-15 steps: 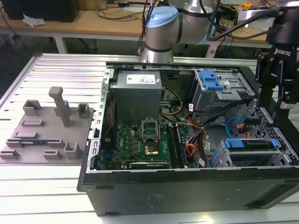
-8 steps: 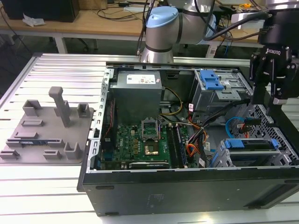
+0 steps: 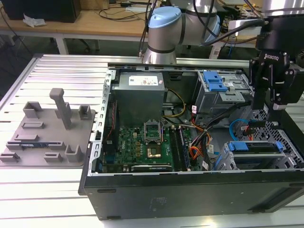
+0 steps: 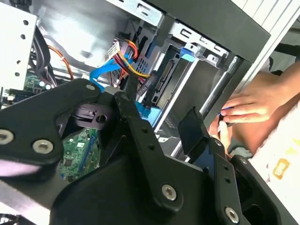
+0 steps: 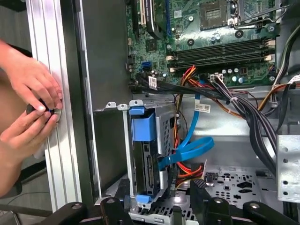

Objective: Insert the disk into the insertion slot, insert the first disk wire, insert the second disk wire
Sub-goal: 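Insert the first disk wire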

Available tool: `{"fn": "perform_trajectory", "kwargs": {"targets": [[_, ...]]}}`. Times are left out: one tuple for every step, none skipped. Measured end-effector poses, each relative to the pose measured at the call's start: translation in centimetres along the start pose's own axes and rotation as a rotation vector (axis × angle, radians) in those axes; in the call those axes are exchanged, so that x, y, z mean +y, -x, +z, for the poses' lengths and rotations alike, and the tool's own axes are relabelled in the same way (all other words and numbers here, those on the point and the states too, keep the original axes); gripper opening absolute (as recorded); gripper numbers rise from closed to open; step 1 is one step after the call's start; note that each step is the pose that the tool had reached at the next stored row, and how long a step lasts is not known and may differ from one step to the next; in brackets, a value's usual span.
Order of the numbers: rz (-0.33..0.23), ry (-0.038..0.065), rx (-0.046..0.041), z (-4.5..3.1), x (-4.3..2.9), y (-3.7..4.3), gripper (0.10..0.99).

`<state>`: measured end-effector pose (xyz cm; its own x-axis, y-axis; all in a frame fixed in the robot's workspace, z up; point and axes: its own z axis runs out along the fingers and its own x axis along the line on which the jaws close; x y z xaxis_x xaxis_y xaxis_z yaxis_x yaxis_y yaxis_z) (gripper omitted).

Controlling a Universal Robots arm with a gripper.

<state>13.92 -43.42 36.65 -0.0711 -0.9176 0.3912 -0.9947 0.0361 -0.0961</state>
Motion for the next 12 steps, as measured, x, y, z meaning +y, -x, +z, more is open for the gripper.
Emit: {"fn": "perform_trajectory", "kwargs": {"targets": [[0.0,0.0,0.0022,0.21,-0.01,0.09,0.608],[0.0,0.0,0.0049,0.46,-0.04,0.2,0.475],[-0.001,0.0,0.0066,0.58,-0.06,0.25,0.475],[-0.001,-0.001,0.0089,0.7,-0.09,0.3,0.412],[-0.001,-0.001,0.0119,0.85,-0.12,0.37,0.412],[-0.001,-0.001,0.0142,0.95,-0.14,0.41,0.412],[-0.001,-0.001,0.0177,1.1,-0.15,0.48,0.412],[-0.001,-0.001,0.0189,1.26,-0.13,0.58,0.412],[-0.001,-0.002,0.0191,1.31,-0.12,0.73,0.412],[-0.001,-0.002,0.0194,1.34,-0.09,1.15,0.412],[-0.001,-0.003,0.0191,1.36,-0.07,1.5,0.412],[-0.001,-0.003,0.0191,1.4,-0.05,1.71,0.412]]}}
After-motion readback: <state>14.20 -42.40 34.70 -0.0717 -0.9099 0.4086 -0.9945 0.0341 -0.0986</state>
